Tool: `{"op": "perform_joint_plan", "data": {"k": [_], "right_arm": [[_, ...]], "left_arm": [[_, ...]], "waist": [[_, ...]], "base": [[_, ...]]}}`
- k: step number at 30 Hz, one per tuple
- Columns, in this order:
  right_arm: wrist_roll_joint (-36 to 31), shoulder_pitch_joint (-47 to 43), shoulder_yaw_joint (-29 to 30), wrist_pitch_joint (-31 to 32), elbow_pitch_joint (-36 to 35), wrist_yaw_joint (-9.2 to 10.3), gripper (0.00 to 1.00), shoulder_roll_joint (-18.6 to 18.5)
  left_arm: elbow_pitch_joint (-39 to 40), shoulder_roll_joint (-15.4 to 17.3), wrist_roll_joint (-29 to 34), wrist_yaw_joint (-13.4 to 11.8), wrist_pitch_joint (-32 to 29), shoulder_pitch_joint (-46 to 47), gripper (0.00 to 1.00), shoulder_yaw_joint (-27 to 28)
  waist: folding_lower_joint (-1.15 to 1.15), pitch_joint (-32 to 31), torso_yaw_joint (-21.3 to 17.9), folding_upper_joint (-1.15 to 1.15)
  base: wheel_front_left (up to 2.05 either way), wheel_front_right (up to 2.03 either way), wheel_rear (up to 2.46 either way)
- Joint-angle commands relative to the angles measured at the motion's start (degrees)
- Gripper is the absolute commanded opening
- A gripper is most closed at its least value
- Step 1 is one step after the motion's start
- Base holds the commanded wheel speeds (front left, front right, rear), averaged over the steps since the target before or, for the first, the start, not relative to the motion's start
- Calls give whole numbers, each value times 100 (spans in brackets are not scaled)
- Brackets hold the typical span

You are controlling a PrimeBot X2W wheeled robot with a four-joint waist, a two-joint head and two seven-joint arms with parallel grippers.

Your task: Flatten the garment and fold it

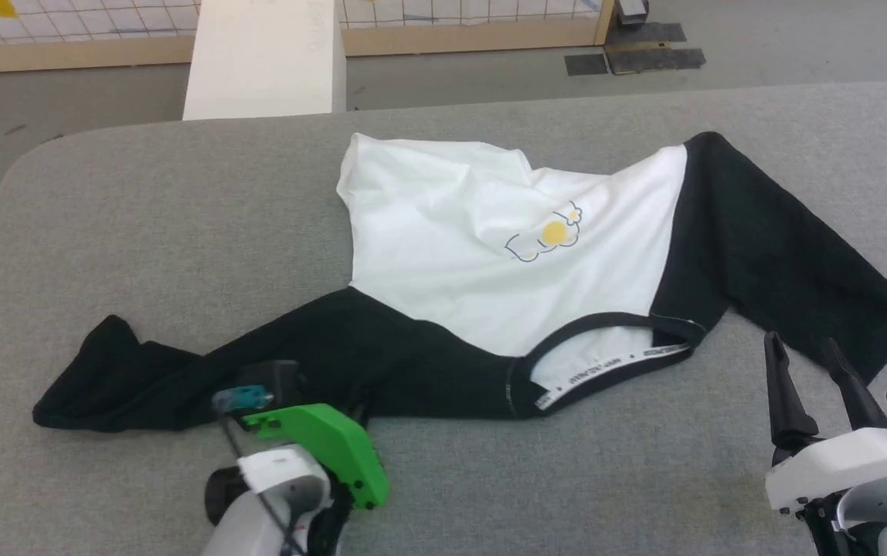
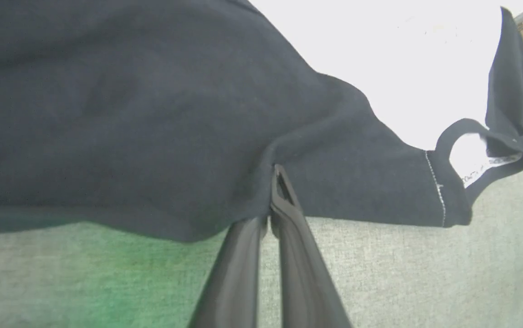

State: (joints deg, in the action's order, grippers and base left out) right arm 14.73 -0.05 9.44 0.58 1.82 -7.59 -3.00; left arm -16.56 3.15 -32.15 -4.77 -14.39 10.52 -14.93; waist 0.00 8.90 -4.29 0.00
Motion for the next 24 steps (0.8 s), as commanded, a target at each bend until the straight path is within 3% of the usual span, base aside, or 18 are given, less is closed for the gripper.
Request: {"op": "perform_joint_plan", "data": {"k": [1,12,17,24], "right_arm": [[28,25,15,15,-6,10,100,12],[-26,-115,53,462,23,10,100,13],[-38,-130,-103,865,69,10,100,13],[144,387,-388,1643,572,10,100,13]], "left_arm": [[68,88,-91,-59,96,-112,0,128],[859,583,-325,-562,501,-760,0,1104],[1029,673,-280,-734,627,-884,0,1283],[1122,707,-251,-767,668,-837,0,1277]], "waist": [[0,-57,65,0],[0,-200,294,0],[0,-213,321,0],[0,11,364,0]], "base": [[0,0,0],[0,0,0],[0,0,0],[0,0,0]]}}
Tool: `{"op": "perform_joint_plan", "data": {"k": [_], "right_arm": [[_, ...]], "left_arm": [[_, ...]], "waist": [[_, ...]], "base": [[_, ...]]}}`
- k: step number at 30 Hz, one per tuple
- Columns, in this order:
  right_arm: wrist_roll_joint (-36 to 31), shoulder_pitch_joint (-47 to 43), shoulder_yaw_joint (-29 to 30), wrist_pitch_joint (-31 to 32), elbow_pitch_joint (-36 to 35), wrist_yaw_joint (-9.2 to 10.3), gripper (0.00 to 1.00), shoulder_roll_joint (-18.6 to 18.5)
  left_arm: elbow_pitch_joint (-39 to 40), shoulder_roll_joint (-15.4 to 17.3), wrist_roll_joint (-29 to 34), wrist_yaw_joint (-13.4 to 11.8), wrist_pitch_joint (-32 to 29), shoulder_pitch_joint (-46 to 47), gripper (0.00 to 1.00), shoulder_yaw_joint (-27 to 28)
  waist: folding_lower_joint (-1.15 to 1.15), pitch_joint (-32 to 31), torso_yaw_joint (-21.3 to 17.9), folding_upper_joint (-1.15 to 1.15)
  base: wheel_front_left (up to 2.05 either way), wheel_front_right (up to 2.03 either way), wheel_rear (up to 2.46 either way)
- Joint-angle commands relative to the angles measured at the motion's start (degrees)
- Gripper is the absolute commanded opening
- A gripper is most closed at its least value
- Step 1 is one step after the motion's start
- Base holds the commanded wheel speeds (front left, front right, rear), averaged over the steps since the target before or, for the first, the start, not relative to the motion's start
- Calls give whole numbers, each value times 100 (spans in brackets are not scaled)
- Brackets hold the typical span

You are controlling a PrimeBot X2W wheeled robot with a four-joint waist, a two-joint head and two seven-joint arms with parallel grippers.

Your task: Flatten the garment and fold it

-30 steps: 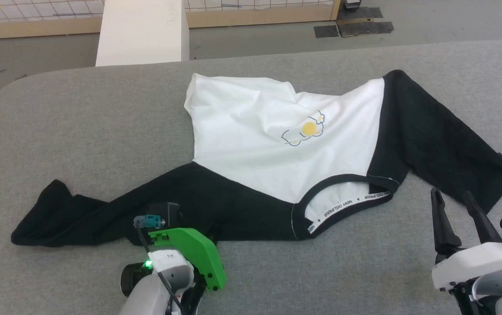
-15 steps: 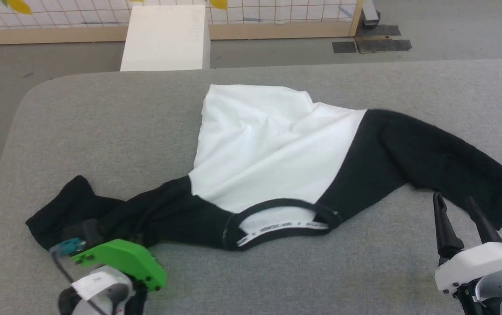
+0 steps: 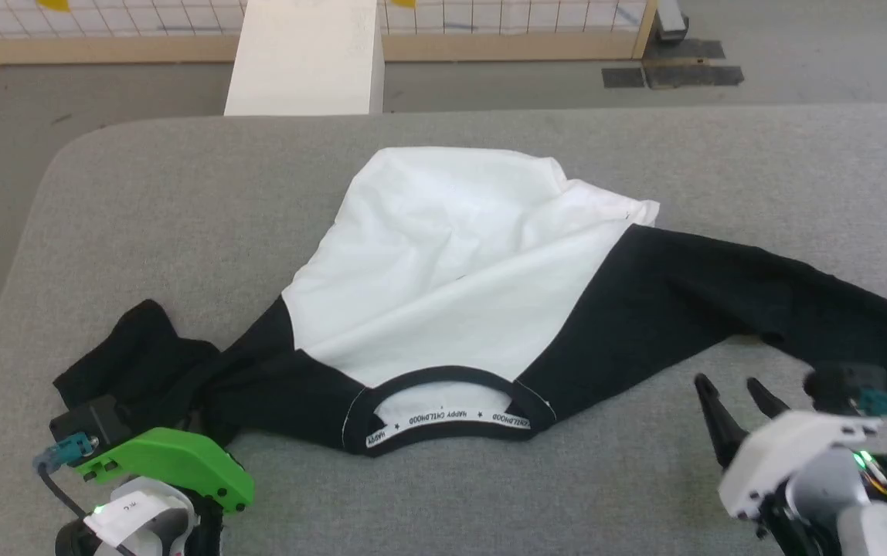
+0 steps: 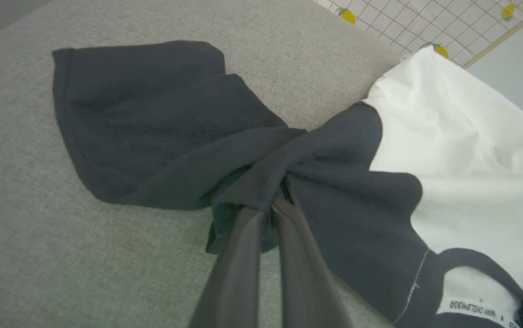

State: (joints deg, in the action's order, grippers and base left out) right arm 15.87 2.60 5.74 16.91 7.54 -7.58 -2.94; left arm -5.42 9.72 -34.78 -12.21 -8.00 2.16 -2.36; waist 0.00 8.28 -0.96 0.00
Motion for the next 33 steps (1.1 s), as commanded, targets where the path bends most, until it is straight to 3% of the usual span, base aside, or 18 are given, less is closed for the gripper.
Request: {"op": "perform_joint_plan", "data": {"k": [1,11,18,19,22,23,28,33], "right_arm": [[53,250,-53,117,131,9,100,6],[200,1162,-6,928,1181,9,100,6],[86,1512,193,968,1533,9,100,6],[72,1549,223,957,1576,9,72,6],[57,1625,338,845,1665,9,4,6],[52,1641,355,799,1696,9,0,6],[95,1590,385,377,1625,9,0,6],[280,1244,380,220,1042,9,0,6]], "left_arm": [[15,42,13,-20,36,33,0,7],[-85,-34,-35,141,77,329,0,-165],[-222,-83,-74,225,112,412,0,-252],[-239,-88,-79,235,116,421,0,-264],[-277,-104,-92,252,129,447,0,-287],[-292,-107,-97,257,134,453,0,-292],[-332,-87,-108,280,189,447,0,-289],[-139,-136,-299,407,209,367,0,-255]], "waist": [[0,123,51,0],[0,477,315,0],[0,568,395,0],[0,577,397,0],[0,574,393,0],[0,562,386,0],[0,397,328,0],[0,109,223,0]], "base": [[0,0,0],[0,0,0],[0,0,0],[0,0,0],[0,0,0],[0,0,0],[0,0,0],[0,0,0]]}}
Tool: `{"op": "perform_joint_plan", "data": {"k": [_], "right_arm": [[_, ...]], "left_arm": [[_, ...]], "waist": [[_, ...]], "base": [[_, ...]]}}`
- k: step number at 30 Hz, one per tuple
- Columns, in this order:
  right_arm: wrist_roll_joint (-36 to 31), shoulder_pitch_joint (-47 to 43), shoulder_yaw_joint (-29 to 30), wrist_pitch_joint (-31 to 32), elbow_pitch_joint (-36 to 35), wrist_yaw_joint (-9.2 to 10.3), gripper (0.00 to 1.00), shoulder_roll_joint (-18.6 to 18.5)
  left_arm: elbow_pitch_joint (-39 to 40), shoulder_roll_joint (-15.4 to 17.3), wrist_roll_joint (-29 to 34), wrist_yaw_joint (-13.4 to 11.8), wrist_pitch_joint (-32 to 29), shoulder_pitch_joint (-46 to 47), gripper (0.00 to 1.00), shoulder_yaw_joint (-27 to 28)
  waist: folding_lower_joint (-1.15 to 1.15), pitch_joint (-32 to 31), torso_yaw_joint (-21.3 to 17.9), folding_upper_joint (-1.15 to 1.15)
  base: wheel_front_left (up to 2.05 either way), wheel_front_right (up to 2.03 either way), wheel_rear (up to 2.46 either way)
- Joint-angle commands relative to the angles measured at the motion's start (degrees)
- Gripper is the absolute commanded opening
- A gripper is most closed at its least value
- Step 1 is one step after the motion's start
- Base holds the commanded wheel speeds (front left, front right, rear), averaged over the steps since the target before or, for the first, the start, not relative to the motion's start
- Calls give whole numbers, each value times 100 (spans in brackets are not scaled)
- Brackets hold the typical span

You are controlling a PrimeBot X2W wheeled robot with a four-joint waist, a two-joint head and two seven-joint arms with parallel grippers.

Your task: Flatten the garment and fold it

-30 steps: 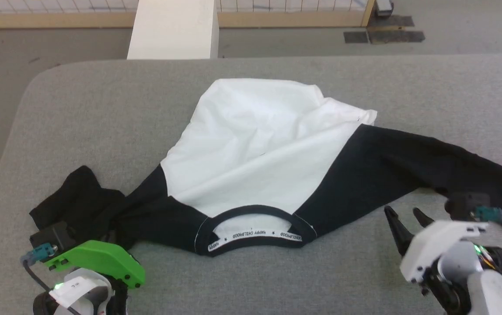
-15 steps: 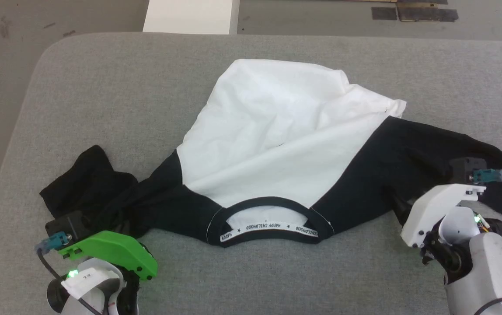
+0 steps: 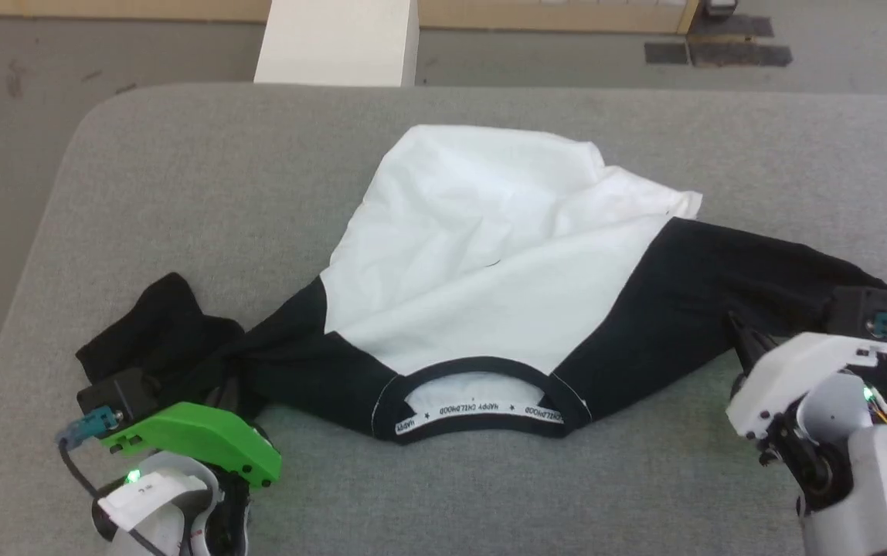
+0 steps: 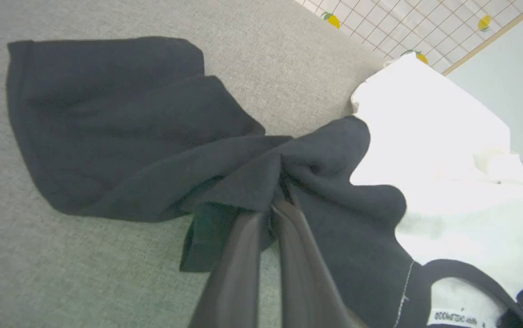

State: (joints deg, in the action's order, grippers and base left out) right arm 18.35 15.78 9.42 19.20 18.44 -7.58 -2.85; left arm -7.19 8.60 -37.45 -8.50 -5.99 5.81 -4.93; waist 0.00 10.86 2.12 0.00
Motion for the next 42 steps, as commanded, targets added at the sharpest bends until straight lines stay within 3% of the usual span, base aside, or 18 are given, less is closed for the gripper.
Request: {"op": "perform_joint_plan", "data": {"k": [1,10,17,26,34,37,42], "right_arm": [[21,-154,28,23,-213,9,0,-3],[-312,-465,223,991,-2290,9,0,-3],[-885,565,-18,2023,-2976,9,0,-69],[-1158,3076,-443,2528,-2169,9,0,-698],[-1799,5435,-383,1965,-1017,9,0,-789],[-2072,6216,-57,1496,-677,9,0,-639],[-2485,7281,1137,639,-232,9,0,-172]], "left_arm": [[122,-42,-106,78,-14,-29,0,11],[1447,142,-686,459,-768,133,0,-69],[2016,319,-1138,566,-1576,1415,0,-107],[1236,507,-1150,344,-1739,3895,0,272],[130,813,-568,150,-1562,6030,0,257],[-236,867,-393,83,-1392,6715,0,272],[-700,793,-346,-69,-934,7610,0,493]], "waist": [[0,-200,-120,0],[0,-494,-387,0],[0,-218,-553,0],[0,853,-762,0],[0,1858,-937,0],[0,2148,-987,0],[0,2431,-1027,0]], "base": [[0,0,0],[0,0,0],[0,0,0],[0,0,0],[0,0,0],[0,0,0],[0,0,0]]}}
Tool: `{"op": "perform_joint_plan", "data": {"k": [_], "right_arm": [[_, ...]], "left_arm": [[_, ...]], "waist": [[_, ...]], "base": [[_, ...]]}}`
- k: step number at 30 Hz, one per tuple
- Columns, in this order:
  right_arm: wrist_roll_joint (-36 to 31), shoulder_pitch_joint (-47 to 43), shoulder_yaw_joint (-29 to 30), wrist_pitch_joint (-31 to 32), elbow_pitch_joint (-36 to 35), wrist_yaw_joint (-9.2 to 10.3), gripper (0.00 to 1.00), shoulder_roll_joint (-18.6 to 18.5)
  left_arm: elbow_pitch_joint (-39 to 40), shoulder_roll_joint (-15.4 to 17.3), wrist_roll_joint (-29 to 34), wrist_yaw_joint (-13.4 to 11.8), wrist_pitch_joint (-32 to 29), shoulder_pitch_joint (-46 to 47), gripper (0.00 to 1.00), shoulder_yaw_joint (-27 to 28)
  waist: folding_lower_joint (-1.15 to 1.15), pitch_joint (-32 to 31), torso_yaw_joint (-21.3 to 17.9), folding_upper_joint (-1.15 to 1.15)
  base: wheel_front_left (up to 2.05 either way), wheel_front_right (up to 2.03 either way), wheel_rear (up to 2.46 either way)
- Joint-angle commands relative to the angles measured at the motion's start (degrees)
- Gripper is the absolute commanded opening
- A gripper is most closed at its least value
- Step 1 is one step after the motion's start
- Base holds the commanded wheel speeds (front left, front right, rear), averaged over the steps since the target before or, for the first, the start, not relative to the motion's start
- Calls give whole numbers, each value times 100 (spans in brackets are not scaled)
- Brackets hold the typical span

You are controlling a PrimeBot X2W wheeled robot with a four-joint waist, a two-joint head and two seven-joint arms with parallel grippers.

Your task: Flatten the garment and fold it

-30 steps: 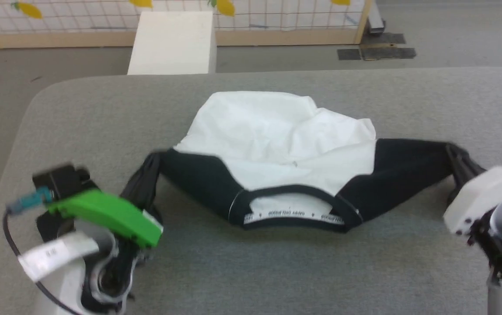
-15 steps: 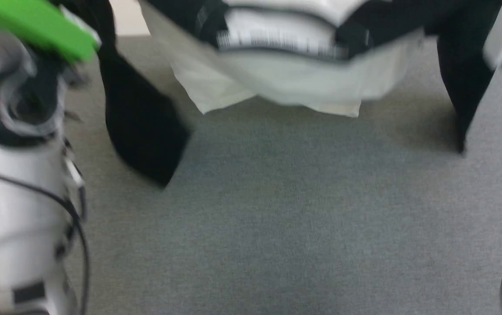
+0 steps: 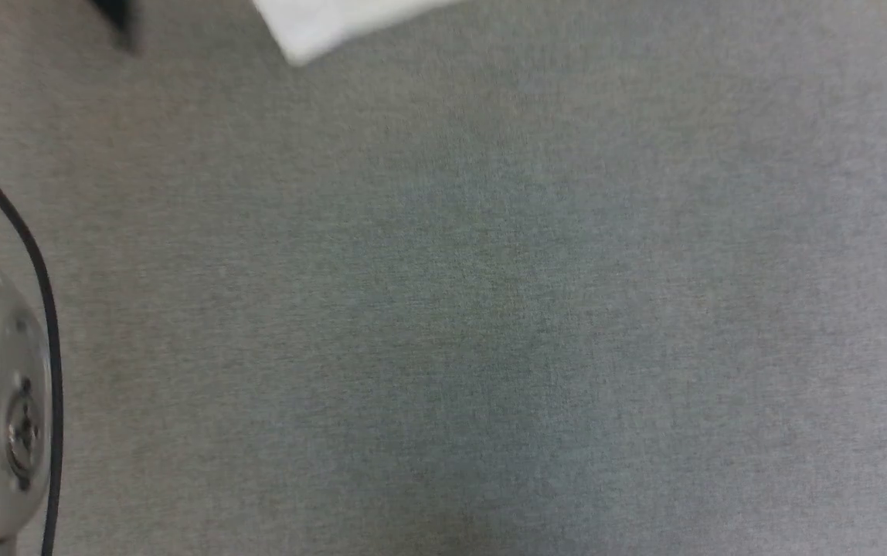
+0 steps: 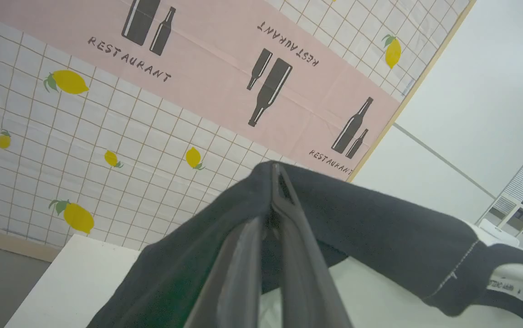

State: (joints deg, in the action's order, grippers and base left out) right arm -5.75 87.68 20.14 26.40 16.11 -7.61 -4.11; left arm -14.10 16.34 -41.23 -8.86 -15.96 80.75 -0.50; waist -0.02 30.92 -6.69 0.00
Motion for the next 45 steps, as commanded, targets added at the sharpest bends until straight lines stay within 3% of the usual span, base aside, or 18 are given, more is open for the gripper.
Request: {"op": "perform_joint_plan", "data": {"k": [1,6,11,18,24,28,32,40,45], "right_arm": [[-215,269,230,-307,78,12,0,-8],[-588,917,645,-1102,494,12,0,66],[-572,757,408,-1315,1019,12,0,54],[147,-438,-492,-1595,1697,12,0,-238],[993,-1817,-1052,-1681,1644,12,0,-456],[1420,-2919,-1279,-1484,1259,12,0,-650],[1548,-4189,-1352,-1189,532,12,0,-770],[1222,-6601,-788,-291,-1198,12,0,-475],[1000,-7572,-303,151,-1895,12,0,-116]], "left_arm": [[-80,-12,17,-49,188,271,0,110],[-310,-54,4,25,613,761,0,227],[-591,30,-42,255,646,606,0,196],[-885,242,88,723,481,-598,0,-179],[-892,397,52,1035,285,-2044,0,-383],[-647,402,-30,1161,67,-3256,0,-574],[-180,251,-276,1122,-146,-4555,0,-662],[752,-62,-674,829,-344,-6723,0,-743],[1122,-103,-568,572,-306,-7490,0,-818]], "waist": [[2,452,-147,0],[2,533,-116,0],[2,532,-54,0],[2,422,97,0],[2,27,175,0],[2,-397,232,0],[2,-837,288,0],[2,-1485,324,0],[2,-1727,368,0]], "base": [[0,0,0],[0,0,0],[0,0,0],[0,0,0],[0,0,0],[0,0,0],[0,0,0],[0,0,0],[0,0,0]]}}
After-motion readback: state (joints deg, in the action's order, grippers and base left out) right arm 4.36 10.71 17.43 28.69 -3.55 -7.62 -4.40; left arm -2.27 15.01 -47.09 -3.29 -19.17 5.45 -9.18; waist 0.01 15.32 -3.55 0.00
